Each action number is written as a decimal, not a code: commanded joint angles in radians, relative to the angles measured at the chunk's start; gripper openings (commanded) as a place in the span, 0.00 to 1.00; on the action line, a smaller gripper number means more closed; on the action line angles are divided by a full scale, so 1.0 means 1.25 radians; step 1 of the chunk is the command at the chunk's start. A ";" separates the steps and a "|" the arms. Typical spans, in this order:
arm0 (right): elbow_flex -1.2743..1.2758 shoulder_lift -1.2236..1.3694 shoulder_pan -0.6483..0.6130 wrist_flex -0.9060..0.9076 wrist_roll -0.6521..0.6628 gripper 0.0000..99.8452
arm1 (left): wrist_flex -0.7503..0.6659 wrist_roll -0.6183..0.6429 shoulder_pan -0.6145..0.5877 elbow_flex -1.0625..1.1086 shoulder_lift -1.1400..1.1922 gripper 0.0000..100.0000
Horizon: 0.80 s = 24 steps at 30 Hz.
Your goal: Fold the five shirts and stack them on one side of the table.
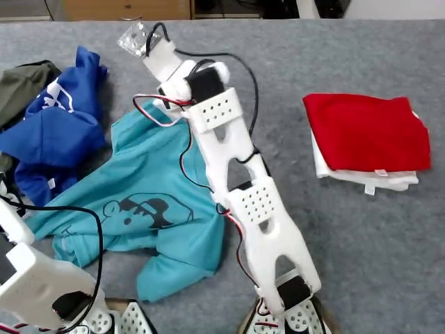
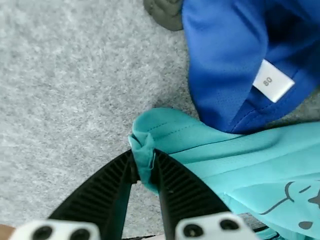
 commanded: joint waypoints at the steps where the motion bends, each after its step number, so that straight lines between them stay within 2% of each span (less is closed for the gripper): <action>1: -0.040 -0.158 -0.018 0.038 0.007 0.00 | 0.012 -0.020 0.009 -0.020 -0.107 0.02; 6: -0.030 -0.364 -0.023 0.038 0.002 0.00 | 0.033 -0.011 0.077 -0.026 -0.282 0.02; 11: -0.013 -0.560 -0.019 0.039 0.001 0.00 | 0.104 0.065 0.167 -0.075 -0.446 0.02; 19: 0.283 -0.932 -0.012 0.010 0.007 0.00 | 0.139 0.157 0.268 -0.216 -0.609 0.02; 24: 0.419 -1.086 0.093 -0.060 0.006 0.00 | 0.141 0.231 0.339 -0.297 -0.627 0.02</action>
